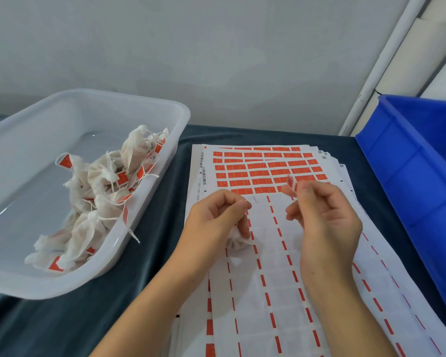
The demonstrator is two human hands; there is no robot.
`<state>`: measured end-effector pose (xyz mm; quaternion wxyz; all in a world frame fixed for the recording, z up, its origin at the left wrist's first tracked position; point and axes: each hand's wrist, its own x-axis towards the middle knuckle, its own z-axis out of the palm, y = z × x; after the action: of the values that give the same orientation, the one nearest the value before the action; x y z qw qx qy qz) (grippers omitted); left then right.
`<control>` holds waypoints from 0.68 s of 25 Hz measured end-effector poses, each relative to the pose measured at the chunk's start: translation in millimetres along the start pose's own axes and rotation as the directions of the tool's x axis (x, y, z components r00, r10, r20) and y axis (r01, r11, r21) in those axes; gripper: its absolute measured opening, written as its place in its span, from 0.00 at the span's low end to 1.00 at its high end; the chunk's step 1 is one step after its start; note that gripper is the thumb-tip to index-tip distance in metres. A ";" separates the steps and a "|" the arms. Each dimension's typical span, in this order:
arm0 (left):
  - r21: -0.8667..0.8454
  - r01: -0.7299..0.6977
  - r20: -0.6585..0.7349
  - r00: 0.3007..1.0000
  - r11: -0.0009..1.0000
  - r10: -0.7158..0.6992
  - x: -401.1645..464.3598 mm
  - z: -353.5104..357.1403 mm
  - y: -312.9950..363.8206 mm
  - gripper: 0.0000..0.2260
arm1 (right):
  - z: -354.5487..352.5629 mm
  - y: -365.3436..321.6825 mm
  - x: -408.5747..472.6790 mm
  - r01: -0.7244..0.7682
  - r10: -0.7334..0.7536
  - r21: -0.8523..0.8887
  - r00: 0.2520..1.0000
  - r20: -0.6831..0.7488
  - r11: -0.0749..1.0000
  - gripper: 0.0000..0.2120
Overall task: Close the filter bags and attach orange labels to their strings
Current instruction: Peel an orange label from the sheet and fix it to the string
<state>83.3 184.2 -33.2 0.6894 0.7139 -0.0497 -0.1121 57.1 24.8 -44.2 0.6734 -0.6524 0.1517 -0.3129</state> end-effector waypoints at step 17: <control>0.019 -0.107 -0.057 0.993 0.994 0.108 1.5 3.3 -5.3 0.07 | 9.6 -6.7 -10.5 -0.427 0.357 0.120 0.855 0.376 0.896 0.19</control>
<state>83.6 180.9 -38.6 0.6900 0.7185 -0.0691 -0.0539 53.5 39.1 -38.8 0.8007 -0.5814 0.1296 -0.0628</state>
